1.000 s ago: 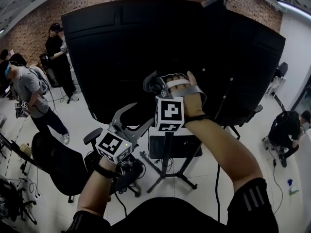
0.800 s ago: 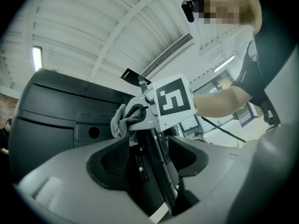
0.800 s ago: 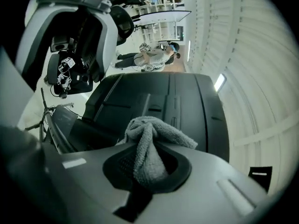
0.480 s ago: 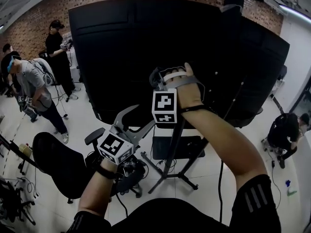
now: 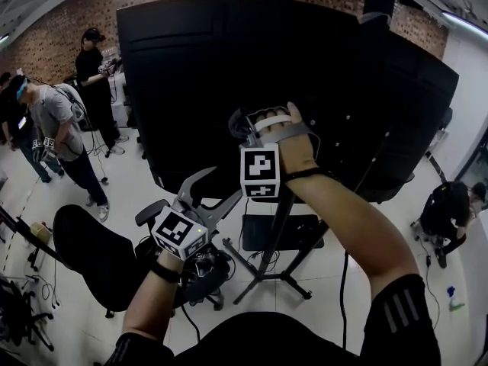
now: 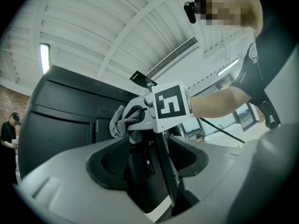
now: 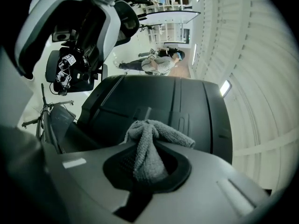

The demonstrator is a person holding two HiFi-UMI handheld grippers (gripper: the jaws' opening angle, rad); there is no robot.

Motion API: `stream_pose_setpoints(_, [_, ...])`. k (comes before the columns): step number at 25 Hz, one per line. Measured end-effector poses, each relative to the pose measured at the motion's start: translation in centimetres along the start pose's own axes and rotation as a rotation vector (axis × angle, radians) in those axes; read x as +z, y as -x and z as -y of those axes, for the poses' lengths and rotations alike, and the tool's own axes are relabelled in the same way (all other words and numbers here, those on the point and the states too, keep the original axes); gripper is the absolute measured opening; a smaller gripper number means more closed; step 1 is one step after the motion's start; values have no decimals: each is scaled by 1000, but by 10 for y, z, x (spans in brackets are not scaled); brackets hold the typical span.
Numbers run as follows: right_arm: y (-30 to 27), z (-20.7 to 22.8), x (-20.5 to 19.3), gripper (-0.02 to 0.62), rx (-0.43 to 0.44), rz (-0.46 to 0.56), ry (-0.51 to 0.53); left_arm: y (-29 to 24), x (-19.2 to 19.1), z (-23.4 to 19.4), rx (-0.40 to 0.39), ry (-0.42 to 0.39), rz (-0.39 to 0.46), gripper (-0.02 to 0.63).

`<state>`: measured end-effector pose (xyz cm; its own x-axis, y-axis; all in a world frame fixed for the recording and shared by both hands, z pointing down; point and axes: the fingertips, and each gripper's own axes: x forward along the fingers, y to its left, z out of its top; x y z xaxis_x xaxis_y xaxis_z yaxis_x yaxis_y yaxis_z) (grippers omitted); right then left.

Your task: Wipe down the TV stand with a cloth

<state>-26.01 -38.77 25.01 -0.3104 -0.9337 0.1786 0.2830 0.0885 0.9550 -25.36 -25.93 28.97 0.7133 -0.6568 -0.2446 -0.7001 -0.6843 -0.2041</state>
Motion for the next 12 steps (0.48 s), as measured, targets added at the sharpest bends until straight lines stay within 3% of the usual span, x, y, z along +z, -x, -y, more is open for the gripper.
stream_pose_setpoints(12, [-21, 13, 45, 20, -4, 63, -17, 31, 7, -18, 71, 11, -11, 285])
